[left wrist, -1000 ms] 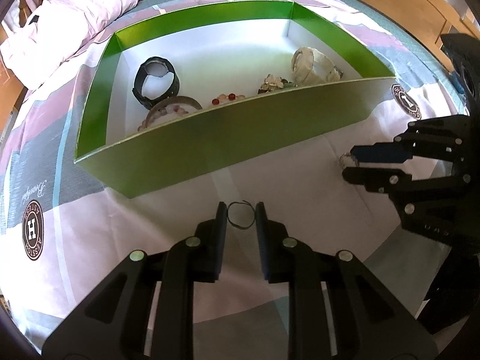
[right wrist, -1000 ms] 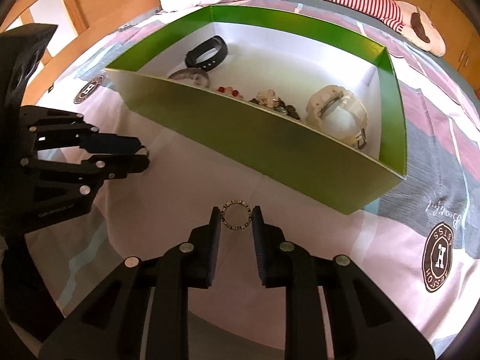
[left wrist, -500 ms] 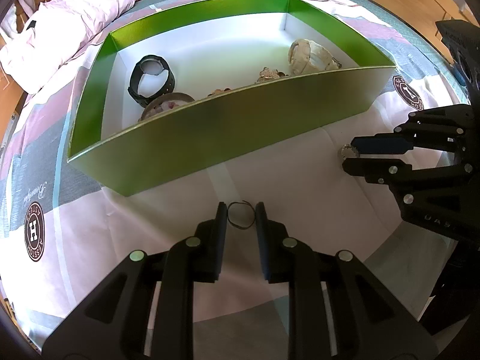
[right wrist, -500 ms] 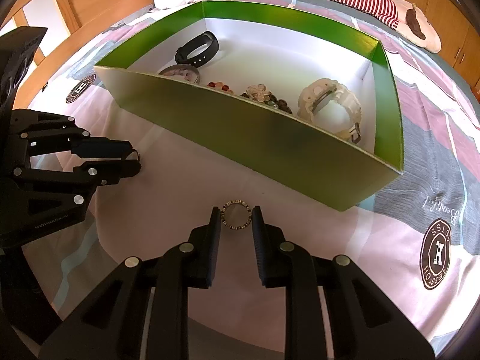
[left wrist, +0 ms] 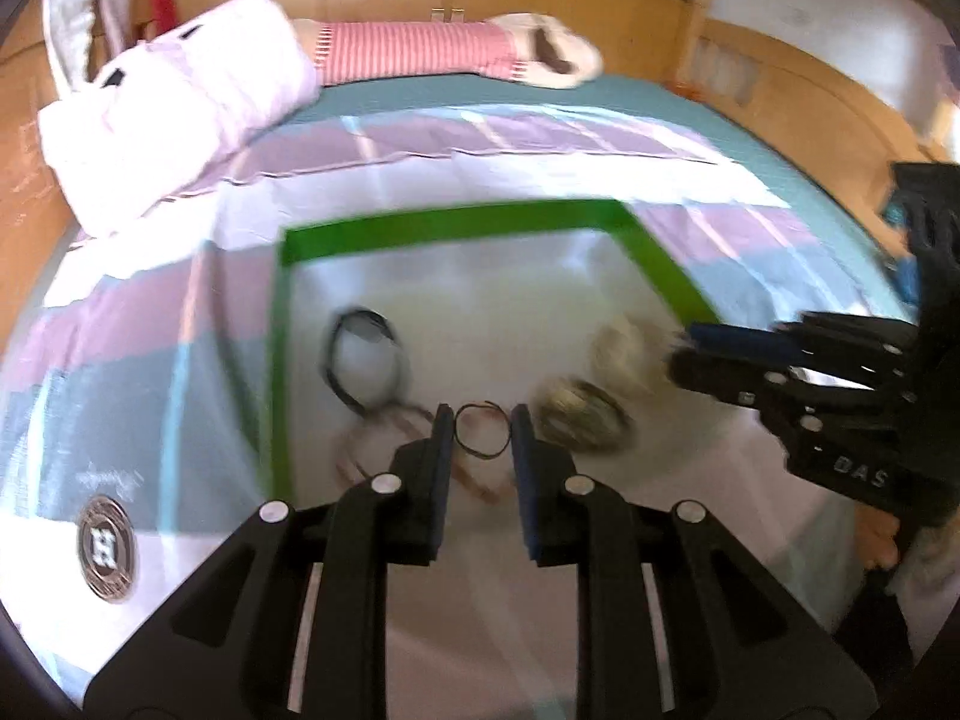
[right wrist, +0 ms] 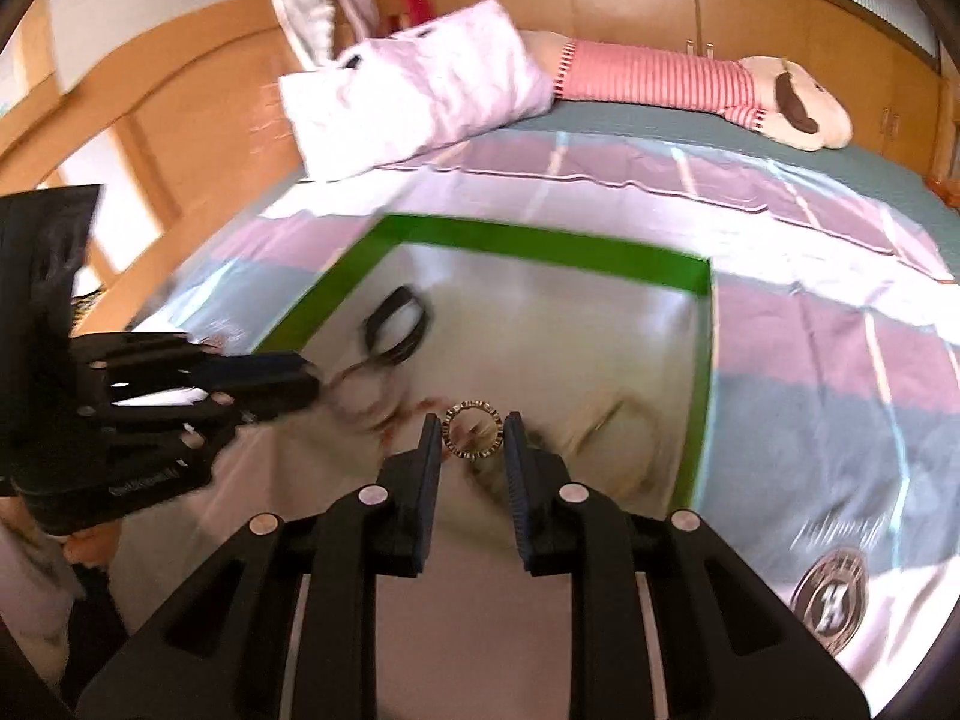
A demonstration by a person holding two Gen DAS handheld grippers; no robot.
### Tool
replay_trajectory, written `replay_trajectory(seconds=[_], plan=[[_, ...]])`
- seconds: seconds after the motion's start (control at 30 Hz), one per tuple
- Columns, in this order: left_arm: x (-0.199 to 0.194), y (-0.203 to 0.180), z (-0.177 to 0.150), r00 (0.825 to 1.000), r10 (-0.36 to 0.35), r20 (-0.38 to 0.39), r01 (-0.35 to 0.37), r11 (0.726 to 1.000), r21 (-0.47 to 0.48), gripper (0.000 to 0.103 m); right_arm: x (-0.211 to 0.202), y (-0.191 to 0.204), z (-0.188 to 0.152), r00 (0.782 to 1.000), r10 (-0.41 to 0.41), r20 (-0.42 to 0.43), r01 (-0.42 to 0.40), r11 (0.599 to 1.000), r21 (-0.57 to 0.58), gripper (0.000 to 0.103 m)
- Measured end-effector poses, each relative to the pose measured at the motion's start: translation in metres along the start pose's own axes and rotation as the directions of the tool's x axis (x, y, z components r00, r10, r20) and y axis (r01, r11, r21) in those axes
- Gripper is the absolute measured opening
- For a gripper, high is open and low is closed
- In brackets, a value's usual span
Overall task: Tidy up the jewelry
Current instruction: 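Carry both rings into the green box and open both tools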
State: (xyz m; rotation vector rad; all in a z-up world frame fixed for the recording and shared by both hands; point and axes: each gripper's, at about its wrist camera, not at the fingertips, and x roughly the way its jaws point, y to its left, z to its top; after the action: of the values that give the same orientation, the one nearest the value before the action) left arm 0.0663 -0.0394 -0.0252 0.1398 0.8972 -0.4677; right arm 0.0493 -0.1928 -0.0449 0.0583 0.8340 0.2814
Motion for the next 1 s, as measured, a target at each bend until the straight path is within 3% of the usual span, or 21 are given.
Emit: replay_trajectory(seconds=[0.13,0.2,0.23,0.27,0.3,0.37,0.5,0.63,1.0], plan=[[0.034,0.017,0.009,0.998,0.023,-0.063,-0.026,0.998,-0.050,0.019,0.037,-0.009,0.011,0.999,-0.002,-0.047,0.003,0.999,0.037,0.022],[0.046,0.021,0.011,0.995,0.062,-0.073,-0.066,0.996,-0.052,0.031,0.048,-0.009,0.014,0.999,-0.007,-0.053,0.008,0.999,0.033,0.026],[0.049,0.022,0.011,0.994,0.080,-0.071,-0.084,0.995,-0.059,0.052,0.052,-0.010,0.015,0.998,-0.020,-0.059,0.022,0.999,0.035,0.031],[0.048,0.023,0.010,0.994,0.085,-0.064,-0.090,0.994,-0.065,0.058,0.053,-0.009,0.015,0.998,-0.032,-0.061,0.035,0.999,0.041,0.046],[0.047,0.024,0.011,0.994,0.089,-0.057,-0.093,0.993,-0.071,0.058,0.052,-0.010,0.015,0.998,-0.040,-0.051,0.043,0.998,0.055,0.059],[0.043,0.021,0.011,0.994,0.092,-0.052,-0.095,0.994,-0.058,0.064,0.046,-0.013,0.015,0.998,-0.048,-0.031,0.051,0.996,0.077,0.074],[0.032,0.013,0.011,0.990,0.141,-0.012,-0.141,0.990,-0.029,0.075,0.028,-0.014,0.017,0.994,-0.104,0.018,0.102,0.991,0.089,0.092],[0.027,0.007,0.011,0.988,0.152,-0.009,-0.152,0.988,-0.022,0.084,0.025,-0.014,0.018,0.990,-0.139,0.019,0.137,0.987,0.084,0.098],[0.027,0.008,0.008,0.986,0.164,-0.030,-0.165,0.986,-0.034,0.086,0.029,-0.014,0.015,0.991,-0.137,-0.004,0.137,0.986,0.093,0.098]])
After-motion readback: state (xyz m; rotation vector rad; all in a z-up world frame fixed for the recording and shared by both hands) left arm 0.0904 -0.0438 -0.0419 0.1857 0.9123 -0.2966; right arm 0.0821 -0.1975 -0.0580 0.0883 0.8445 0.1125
